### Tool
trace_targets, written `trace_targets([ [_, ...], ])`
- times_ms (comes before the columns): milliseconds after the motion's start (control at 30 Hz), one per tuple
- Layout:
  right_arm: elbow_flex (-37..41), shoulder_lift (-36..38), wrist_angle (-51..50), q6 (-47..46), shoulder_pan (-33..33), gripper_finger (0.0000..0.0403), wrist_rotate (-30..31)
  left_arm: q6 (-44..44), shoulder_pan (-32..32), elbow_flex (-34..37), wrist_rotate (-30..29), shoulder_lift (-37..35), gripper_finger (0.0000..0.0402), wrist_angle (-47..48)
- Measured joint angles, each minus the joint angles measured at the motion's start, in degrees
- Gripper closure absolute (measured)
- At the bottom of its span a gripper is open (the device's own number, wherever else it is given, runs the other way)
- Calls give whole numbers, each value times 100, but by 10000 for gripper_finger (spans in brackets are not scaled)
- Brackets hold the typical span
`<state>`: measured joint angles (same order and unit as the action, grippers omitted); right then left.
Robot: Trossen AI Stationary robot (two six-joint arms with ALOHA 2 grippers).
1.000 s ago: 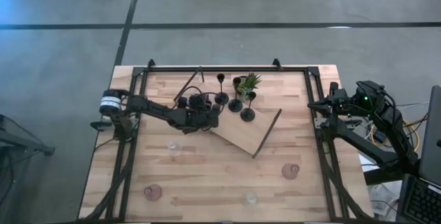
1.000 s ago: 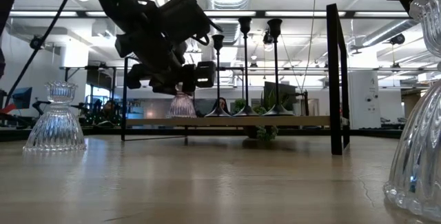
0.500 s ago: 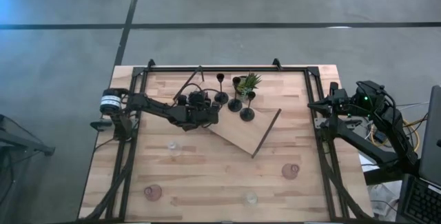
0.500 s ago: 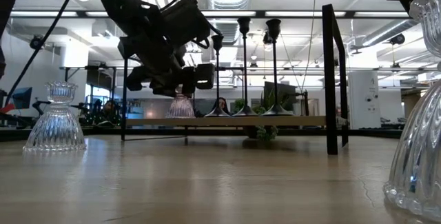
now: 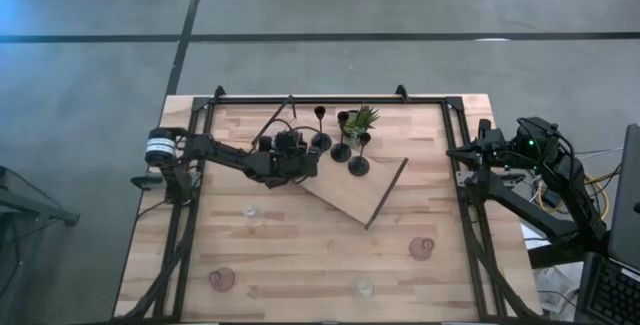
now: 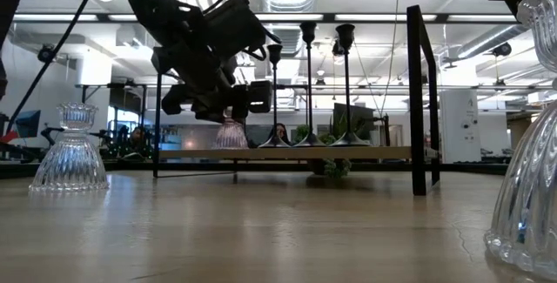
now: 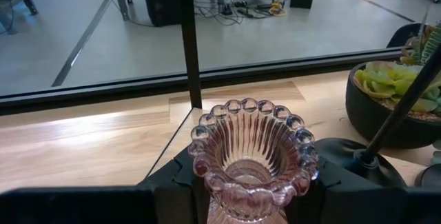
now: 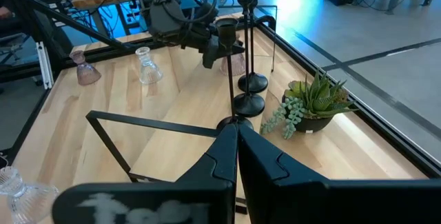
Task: Pick & Place candle stick holders
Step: Put the middle pink glass candle holder on the shelf
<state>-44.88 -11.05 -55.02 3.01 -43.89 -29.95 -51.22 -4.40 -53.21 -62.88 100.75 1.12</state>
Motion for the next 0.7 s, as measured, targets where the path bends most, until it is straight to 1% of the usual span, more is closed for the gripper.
trace_targets([
  [700, 0, 0, -2, 0, 1, 394, 0, 155, -209, 0, 156, -4, 272, 9],
])
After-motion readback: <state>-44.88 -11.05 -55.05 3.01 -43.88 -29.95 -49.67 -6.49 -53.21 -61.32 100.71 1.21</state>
